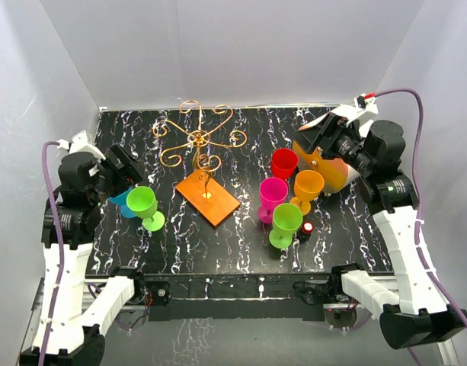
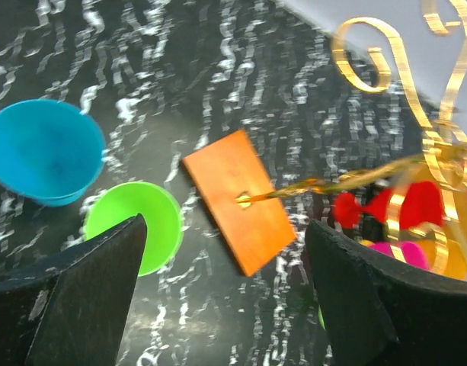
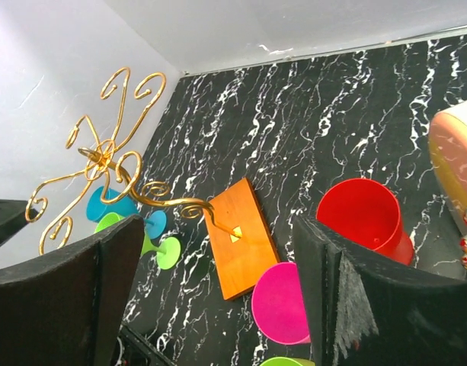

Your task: Place the wine glass upside down on the wine glass rack

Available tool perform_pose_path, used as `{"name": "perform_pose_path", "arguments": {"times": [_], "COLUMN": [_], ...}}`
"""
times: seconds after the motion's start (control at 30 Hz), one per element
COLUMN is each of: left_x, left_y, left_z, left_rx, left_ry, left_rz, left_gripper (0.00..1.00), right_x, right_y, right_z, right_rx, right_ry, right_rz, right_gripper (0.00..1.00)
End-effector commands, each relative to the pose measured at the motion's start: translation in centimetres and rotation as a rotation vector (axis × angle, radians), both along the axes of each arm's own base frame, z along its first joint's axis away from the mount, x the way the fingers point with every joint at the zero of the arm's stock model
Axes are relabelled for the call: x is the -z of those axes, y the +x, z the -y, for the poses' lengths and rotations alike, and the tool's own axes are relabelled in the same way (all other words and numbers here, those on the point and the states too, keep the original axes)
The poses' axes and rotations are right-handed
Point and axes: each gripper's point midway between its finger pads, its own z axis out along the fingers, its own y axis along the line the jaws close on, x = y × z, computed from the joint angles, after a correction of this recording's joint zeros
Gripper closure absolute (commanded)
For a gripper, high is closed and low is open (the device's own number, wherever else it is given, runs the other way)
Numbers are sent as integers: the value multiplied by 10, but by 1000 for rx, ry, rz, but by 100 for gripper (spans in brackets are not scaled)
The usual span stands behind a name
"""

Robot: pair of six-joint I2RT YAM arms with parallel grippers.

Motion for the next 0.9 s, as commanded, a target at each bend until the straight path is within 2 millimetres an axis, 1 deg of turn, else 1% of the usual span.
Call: {"name": "perform_pose_path", "arguments": {"times": [0.0, 0.07, 0.17, 0.27, 0.33, 0.43, 0.53, 0.6, 0.67, 0.7, 0.83, 0.87], "left_x": [48, 66, 83, 85, 91, 100, 105, 106, 110, 116, 133, 136], "left_y": [-6, 0, 15, 32, 39, 48, 52, 56, 61, 62, 64, 64], "left_z": [-30, -34, -40, -46, -53, -63, -75, -74, -72, -74, -78, -77], "left_rx": [-171, -182, -198, -227, -263, -304, -354, -340, -324, -324, -333, -331], "left_ry": [73, 107, 157, 186, 216, 260, 309, 309, 310, 316, 305, 301], "left_rz": [-194, -256, -318, -336, -368, -425, -449, -452, -459, -473, -534, -538], "left_gripper": [22, 30, 34, 36, 36, 37, 37, 38, 39, 41, 56, 56], "right_x": [-18, -12, -5, -3, -2, -2, -4, -4, -3, -2, 2, 2], "right_y": [0, 0, -1, 0, -1, -2, -7, -9, -9, -8, -5, -5], "right_z": [-11, -14, -17, -18, -19, -21, -23, -23, -21, -21, -23, -23], "right_rx": [-89, -109, -130, -135, -140, -150, -174, -177, -174, -174, -192, -192], "right_ry": [-9, -6, 9, 19, 20, 24, 18, 5, -11, -18, -32, -33], "right_rz": [109, 107, 93, 81, 80, 77, 95, 105, 106, 104, 90, 90], "right_gripper": [25, 27, 29, 31, 31, 32, 35, 36, 37, 38, 40, 40]}}
